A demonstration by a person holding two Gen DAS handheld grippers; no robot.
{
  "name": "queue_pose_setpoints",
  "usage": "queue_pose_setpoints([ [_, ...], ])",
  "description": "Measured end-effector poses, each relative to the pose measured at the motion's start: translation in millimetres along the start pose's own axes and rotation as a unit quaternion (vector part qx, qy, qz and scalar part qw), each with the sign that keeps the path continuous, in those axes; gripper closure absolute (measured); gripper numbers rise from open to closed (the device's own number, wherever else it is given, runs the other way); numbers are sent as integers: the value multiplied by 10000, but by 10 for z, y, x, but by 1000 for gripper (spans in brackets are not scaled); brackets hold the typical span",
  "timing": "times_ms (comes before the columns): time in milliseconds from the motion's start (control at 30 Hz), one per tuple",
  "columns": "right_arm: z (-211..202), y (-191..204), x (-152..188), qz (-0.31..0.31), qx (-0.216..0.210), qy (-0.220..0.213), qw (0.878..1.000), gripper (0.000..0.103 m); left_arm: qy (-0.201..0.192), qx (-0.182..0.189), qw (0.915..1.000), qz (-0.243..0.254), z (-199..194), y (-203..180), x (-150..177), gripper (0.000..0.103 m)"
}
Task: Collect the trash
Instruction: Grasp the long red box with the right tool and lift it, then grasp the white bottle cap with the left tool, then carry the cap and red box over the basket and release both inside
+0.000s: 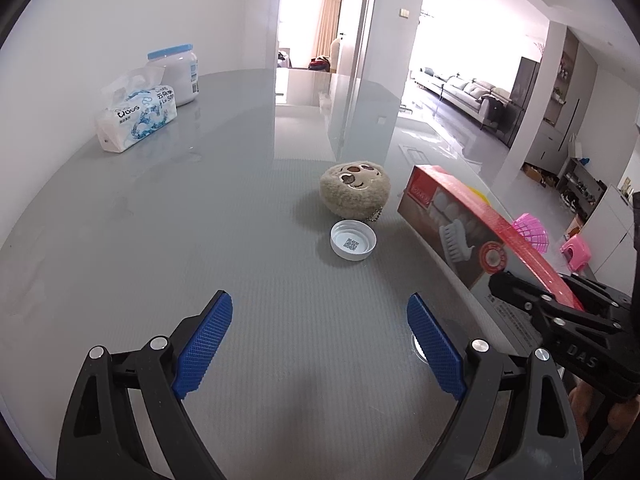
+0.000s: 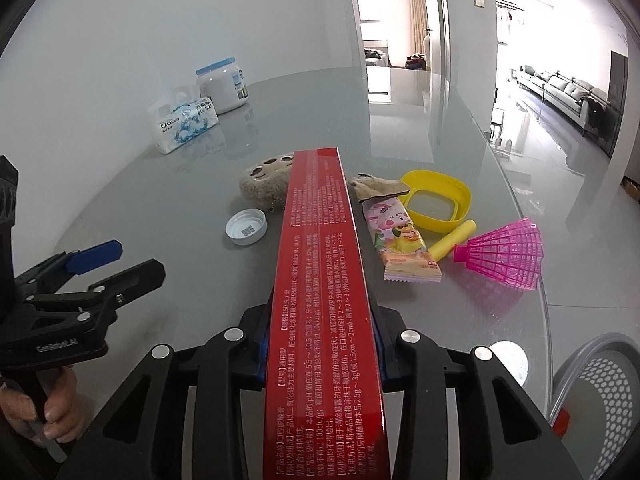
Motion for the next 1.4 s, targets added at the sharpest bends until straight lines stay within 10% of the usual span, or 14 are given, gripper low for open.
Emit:
queue_pose_setpoints([
  [733, -740, -344, 208, 875, 174, -608, 9942, 68, 498, 16, 9988, 13, 802, -189, -363, 18],
  [900, -801, -429, 265, 981, 223, -619, 9930, 68, 624, -9, 9980, 129, 894, -260, -376, 30],
  [1067, -802, -440, 260, 1085, 217, -629, 9919, 68, 741, 66, 9971, 137, 925, -294, -357, 66],
  [1400, -965, -476, 365, 1187, 248, -716, 9900, 68, 535, 49, 9984, 188, 570, -265, -194, 66],
])
Point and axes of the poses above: each gripper's, at about its wrist camera, not at the fingertips, and z roughly the way its jaws point, y to its left, x to its underside, the point moved 6 cm from there along z, roughly the way its jaws point, and after that the axes turned 1 degree about z, right-handed, at the moved point
